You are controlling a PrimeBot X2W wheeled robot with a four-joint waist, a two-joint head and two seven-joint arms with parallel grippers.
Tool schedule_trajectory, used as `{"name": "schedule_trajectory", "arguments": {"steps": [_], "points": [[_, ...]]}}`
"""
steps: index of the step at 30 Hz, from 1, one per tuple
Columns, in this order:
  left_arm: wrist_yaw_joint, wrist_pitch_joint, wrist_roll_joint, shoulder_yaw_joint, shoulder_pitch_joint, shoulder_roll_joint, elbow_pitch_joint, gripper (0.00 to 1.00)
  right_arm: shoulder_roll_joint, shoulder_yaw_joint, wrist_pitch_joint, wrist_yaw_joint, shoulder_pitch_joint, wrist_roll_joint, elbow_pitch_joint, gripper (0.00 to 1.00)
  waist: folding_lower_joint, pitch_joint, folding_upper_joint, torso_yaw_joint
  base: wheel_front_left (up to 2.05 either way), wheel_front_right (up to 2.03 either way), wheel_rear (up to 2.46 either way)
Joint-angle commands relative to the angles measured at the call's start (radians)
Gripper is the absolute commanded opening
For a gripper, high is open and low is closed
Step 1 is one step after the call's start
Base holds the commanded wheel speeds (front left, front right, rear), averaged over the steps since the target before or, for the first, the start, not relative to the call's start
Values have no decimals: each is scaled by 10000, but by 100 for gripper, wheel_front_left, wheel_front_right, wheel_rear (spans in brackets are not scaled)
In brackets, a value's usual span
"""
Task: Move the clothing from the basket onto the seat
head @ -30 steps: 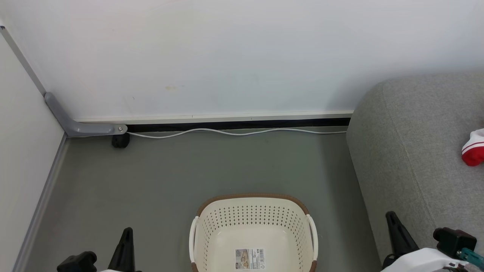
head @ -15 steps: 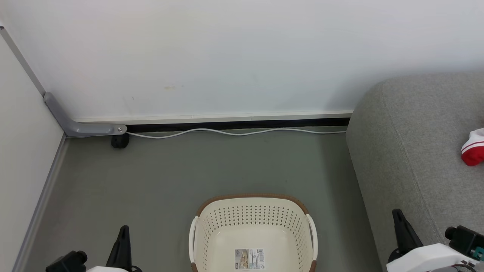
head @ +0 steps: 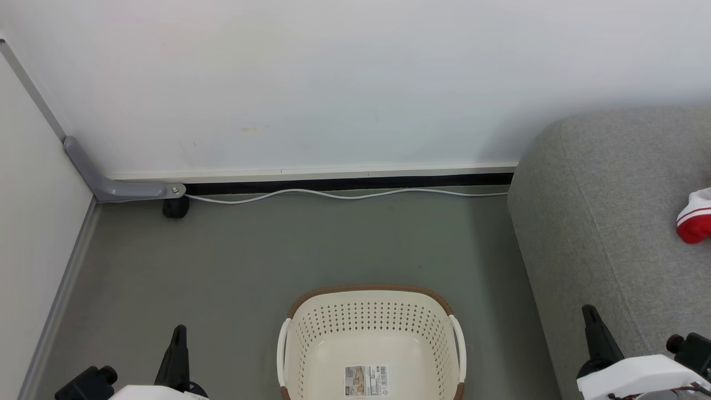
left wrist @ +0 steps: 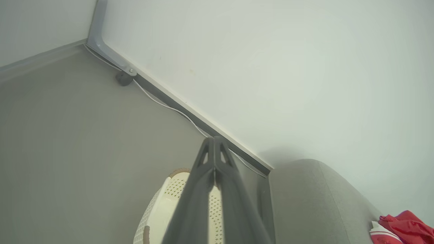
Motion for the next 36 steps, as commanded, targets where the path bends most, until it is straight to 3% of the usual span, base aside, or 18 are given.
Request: {"name": "schedule_trajectory", "arguments": {"steps": [1,36], "points": [[-109,35,-275,199,-579,157,-303,0,-91,-20,70,6,-396,242,-349,0,-1,0,0,-1,0,0,0],[-303,1065,-4225,481,-985,210,-625,0,95,-730,1103,10,-493,3955,-902,0,-1,3,0,-40,0,0,0]]}}
